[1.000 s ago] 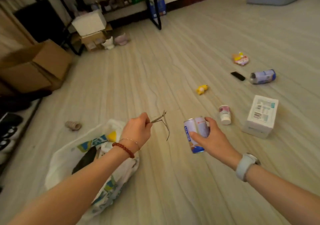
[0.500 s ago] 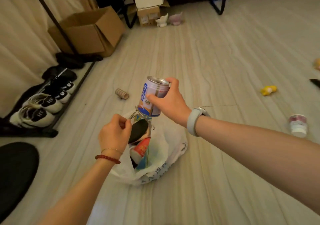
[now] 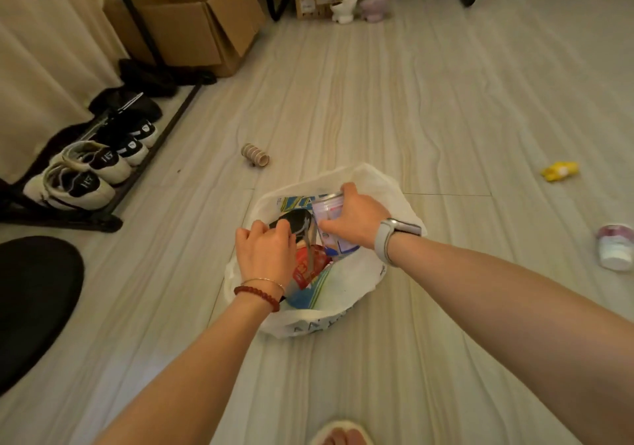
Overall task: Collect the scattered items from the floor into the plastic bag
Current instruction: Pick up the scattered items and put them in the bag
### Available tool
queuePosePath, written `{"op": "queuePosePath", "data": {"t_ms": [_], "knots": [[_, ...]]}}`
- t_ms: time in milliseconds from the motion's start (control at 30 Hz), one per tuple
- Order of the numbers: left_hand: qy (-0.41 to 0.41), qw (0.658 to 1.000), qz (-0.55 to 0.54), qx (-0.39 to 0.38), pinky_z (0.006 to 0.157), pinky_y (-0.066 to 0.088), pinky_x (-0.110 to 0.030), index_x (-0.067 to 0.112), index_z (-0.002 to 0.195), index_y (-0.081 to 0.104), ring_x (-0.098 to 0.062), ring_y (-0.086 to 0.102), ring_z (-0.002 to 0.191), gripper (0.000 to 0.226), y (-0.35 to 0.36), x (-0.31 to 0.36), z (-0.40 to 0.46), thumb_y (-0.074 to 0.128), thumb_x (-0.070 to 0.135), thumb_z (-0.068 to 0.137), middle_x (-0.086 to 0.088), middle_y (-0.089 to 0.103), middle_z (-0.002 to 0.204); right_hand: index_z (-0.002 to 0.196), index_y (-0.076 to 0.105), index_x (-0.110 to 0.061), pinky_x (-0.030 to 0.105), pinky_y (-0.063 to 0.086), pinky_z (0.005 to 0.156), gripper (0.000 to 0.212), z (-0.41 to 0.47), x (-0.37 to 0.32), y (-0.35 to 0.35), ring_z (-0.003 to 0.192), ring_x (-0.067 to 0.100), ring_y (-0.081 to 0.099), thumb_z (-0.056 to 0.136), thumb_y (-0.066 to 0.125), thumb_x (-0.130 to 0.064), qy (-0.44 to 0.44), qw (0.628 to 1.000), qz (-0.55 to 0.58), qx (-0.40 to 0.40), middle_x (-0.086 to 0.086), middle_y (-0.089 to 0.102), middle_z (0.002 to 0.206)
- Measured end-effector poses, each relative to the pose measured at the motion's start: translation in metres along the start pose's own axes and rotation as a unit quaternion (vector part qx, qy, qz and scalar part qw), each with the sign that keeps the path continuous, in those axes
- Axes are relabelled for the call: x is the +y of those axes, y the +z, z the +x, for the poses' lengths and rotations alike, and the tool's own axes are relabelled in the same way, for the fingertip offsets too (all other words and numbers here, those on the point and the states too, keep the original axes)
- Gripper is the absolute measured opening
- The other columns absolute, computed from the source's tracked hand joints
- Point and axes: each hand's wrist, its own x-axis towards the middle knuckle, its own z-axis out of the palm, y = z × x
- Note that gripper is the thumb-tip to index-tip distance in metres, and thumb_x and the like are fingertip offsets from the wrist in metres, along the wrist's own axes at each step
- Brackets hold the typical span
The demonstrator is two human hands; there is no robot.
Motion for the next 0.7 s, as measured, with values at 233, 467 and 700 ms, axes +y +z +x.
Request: {"op": "queuePosePath", "data": {"t_ms": [233, 467, 700], "knots": [[-0.002, 0.999, -0.001, 0.049, 0.085, 0.028, -0.041, 0.012, 0.093, 0.065, -0.034, 0.059, 0.099, 0.021, 0.011, -0.004, -0.012, 0.069, 0.016, 0.072, -0.01, 0.067, 0.103, 0.125, 0.037, -0.003, 0.039, 0.044, 0.082, 0.044, -0.003, -0.004, 0.028, 0.11, 0.039, 0.054, 0.087, 0.053, -0.015, -0.012, 1.0, 0.008, 0.027, 0.024, 0.057, 0.118], [-0.016, 0.993, -0.114, 0.021, 0.099, 0.026, -0.048, 0.013, 0.118, 0.057, -0.031, 0.043, 0.124, 0.033, -0.014, 0.021, 0.008, 0.051, 0.019, 0.087, -0.01, 0.053, 0.132, 0.116, 0.057, -0.007, 0.032, 0.045, 0.083, 0.032, -0.015, 0.018, 0.002, 0.112, 0.036, 0.054, 0.089, 0.04, -0.007, -0.095, 0.993, -0.038, -0.055, 0.02, 0.059, 0.122], [0.098, 0.982, -0.158, 0.019, 0.103, 0.023, -0.043, 0.013, 0.126, 0.05, -0.028, 0.039, 0.127, 0.037, -0.033, 0.124, 0.064, 0.049, 0.021, 0.089, -0.01, 0.047, 0.137, 0.125, 0.05, -0.015, 0.042, 0.018, 0.113, 0.038, -0.027, 0.1, -0.089, 0.125, 0.024, 0.042, 0.089, 0.038, -0.013, -0.084, 0.966, -0.217, 0.115, 0.007, 0.055, 0.127]]}}
